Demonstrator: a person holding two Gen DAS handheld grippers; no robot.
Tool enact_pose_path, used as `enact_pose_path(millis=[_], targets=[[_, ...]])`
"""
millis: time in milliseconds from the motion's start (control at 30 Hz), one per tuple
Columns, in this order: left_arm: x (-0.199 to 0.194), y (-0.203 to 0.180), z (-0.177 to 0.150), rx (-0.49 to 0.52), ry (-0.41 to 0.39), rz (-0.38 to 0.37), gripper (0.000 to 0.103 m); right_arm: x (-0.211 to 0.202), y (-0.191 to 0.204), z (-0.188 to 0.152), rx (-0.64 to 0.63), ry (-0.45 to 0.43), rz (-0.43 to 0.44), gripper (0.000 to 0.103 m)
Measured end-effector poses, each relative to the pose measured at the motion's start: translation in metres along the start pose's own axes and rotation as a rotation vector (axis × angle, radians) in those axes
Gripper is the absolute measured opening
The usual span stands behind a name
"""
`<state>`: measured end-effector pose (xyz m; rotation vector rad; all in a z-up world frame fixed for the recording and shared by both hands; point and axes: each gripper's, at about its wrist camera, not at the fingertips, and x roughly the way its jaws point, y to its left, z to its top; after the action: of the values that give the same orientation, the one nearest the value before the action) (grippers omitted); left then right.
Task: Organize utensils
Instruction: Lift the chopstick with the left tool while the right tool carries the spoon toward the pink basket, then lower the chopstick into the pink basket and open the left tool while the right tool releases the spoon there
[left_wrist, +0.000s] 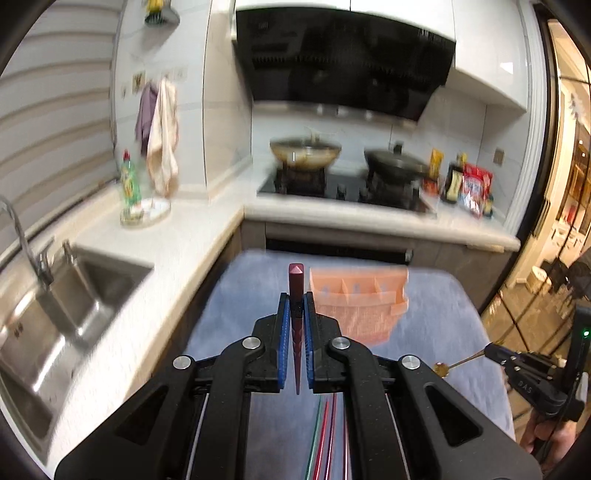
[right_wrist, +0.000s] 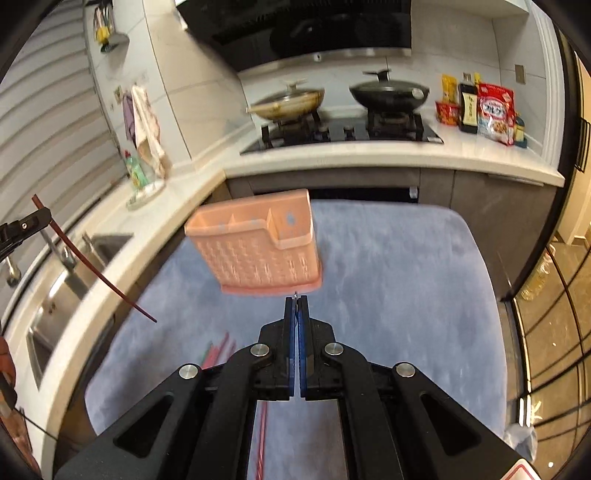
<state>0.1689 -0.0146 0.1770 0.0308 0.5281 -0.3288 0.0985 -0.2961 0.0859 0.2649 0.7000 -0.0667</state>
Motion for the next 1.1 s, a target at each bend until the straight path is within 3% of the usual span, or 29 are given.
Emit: enact_pose_path(millis=[200,333,600,867,900,967,1100], targets=[[0.019,-0.011,0.060,-0.024,-0.121,-0.021,0.007,0.038,0.001,0.068,0.037,-0.073,-0.002,0.002],[0.049,-0.019,0.080,-0.044,-0.137,-0.040,0.007,0.075,0.001,0.090,0.040,-0.056,-0.024,0.002],[0.114,-0.021,0.066,-0.045,-0.052,-0.034,0.007,0.134,-0.008,0.086,0.045,0.039,-0.042,0.002],[0.135,-0.017,0.047,-0.035,-0.022,-0.014,0.008,0.145,-0.010,0.079,0.051,0.046,-0.041,0.006],[0.133,-0.016,0.045,-0.036,-0.028,-0.006,0.011,0.143,-0.009,0.079,0.052,0.040,-0.042,0.006],[0.132,-0.013,0.043,-0.048,-0.027,-0.005,0.034,0.137,-0.007,0.080,0.052,0.029,-0.039,0.007],[0.119,-0.009,0.041,-0.050,-0.028,0.005,0.038,0.108,-0.003,0.081,0.049,-0.008,-0.022,0.008]])
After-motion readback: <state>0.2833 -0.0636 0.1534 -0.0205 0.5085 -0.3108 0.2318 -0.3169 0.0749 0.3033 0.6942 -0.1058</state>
